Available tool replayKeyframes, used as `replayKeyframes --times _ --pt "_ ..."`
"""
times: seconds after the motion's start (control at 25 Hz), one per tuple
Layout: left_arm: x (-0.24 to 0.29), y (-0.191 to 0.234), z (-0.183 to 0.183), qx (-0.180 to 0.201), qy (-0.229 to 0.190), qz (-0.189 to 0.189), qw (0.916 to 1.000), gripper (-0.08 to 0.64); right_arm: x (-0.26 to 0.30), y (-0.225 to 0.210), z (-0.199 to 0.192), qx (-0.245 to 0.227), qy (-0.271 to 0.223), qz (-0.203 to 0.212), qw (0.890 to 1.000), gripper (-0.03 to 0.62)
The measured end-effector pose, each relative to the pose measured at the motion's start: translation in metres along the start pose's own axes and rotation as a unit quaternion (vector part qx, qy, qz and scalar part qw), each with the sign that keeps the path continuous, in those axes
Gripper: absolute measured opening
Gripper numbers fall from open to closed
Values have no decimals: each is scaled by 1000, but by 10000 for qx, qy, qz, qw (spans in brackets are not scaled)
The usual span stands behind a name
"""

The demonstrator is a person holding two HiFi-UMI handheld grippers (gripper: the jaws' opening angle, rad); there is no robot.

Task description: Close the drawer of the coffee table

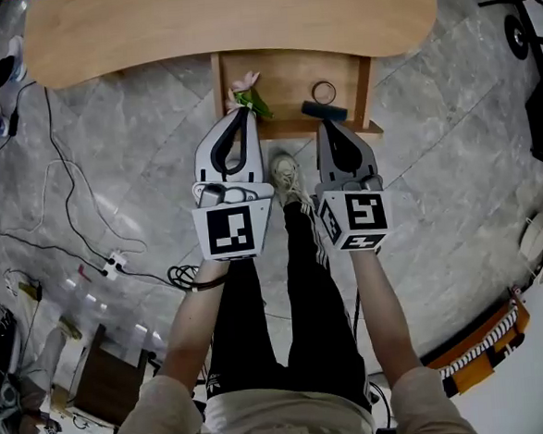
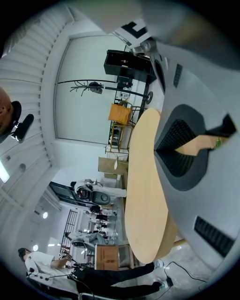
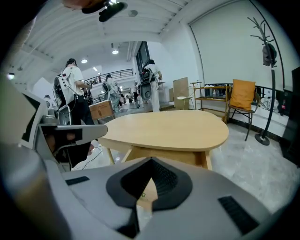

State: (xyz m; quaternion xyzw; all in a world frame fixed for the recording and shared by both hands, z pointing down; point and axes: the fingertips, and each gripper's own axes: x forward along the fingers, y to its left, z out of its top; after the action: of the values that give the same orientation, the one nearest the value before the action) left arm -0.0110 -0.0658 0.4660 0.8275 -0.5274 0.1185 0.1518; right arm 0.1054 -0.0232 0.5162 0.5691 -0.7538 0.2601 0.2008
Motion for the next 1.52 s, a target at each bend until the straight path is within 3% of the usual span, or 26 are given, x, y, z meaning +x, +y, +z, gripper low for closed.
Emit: replayKeyframes --times 0.24,0.4,0.48,0.6,0.76,0.84,0.88,0.96,1.04,1.16,1.28,1.52 --pt "-4 3 -9 36 132 12 9999 6 3 1 -6 -43 19 52 10000 5" --pt "-4 9 -11 83 176 54 9998 6 17 16 -15 -741 375 589 9948 6" --pt "-5 11 -13 79 191 80 9998 6 26 24 -33 -1439 884 939 9812 135" --pt "-5 16 -19 67 244 124 9996 6 37 29 -63 -2748 1561 1312 9396 170" --pt "-8 22 -32 106 388 162 9991 6 42 29 -112 -4382 2352 1826 8481 176" --pt "-10 24 -42 141 558 174 9982 6 44 25 -134 -4880 2697 2029 8049 176" --pt "-11 25 -46 150 614 181 9978 6 45 23 -143 -5038 2842 2094 7884 175" --pt "-12 26 -51 169 676 198 9974 6 48 20 -155 -5233 3029 2154 7668 175" --pt "-13 27 -56 187 711 213 9971 6 52 19 -161 -5341 3080 2158 7571 175" --pt "-13 27 -59 171 738 217 9969 6 57 18 -164 -5428 3055 2101 7536 172" --pt "-12 26 -61 182 726 208 9970 6 62 16 -161 -5610 2930 1956 7492 79" --pt "-11 25 -62 152 696 217 9972 6 63 20 -160 -5656 2916 2054 7435 75"
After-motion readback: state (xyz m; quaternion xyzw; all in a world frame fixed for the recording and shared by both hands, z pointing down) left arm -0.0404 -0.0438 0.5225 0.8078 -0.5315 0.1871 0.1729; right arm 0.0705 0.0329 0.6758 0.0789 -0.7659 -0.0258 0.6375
